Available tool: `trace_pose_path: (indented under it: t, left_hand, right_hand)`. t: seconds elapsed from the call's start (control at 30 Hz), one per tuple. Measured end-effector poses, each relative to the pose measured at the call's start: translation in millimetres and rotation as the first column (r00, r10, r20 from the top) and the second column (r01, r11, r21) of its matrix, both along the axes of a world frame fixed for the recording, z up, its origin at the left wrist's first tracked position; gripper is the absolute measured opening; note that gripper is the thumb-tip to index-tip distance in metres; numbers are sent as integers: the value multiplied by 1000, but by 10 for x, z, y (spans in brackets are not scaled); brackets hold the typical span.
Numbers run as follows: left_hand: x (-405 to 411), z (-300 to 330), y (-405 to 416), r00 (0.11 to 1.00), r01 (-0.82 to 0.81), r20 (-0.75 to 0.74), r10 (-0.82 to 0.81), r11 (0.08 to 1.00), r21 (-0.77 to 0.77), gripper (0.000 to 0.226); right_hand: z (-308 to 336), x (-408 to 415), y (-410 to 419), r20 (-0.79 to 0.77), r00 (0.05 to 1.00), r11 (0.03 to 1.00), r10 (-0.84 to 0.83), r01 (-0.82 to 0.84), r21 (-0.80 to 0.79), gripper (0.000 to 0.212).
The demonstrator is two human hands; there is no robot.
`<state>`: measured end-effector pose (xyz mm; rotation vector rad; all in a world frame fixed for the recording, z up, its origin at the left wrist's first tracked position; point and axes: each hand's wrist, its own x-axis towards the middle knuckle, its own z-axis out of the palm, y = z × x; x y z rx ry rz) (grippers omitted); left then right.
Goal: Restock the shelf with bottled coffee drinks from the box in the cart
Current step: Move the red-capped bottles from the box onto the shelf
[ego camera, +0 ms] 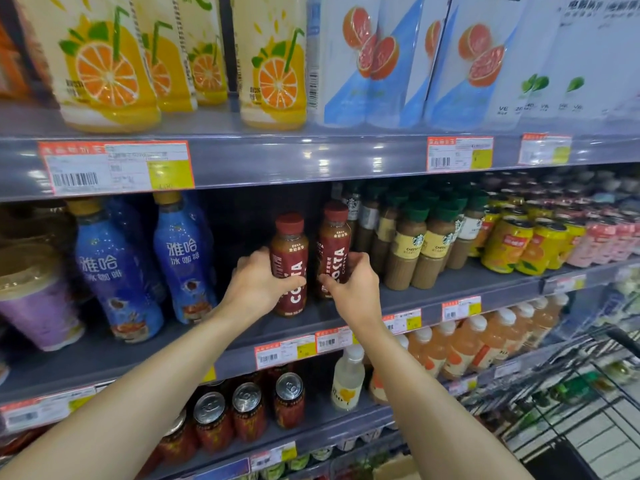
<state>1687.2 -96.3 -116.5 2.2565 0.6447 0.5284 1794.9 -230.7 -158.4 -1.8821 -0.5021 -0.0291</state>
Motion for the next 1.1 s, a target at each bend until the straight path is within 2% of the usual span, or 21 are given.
trace_pose_path:
  t: [0.6, 0.9, 1.1]
  left_hand:
    - [8, -13, -33, 999, -15, 34, 16, 999, -28, 49]
    - [19, -54, -19, 999, -29, 34, 31, 999, -38, 48]
    - [23, -68, -7, 999, -42, 28, 44, 998, -54, 46]
  right_hand:
    - [10, 662, 321, 30, 998, 994, -55, 57, -91, 49]
    - [-51, 829, 456, 104, 990, 993, -93, 99, -60, 49]
    - [-60, 917, 518, 89, 993, 995, -79, 83, -46, 51]
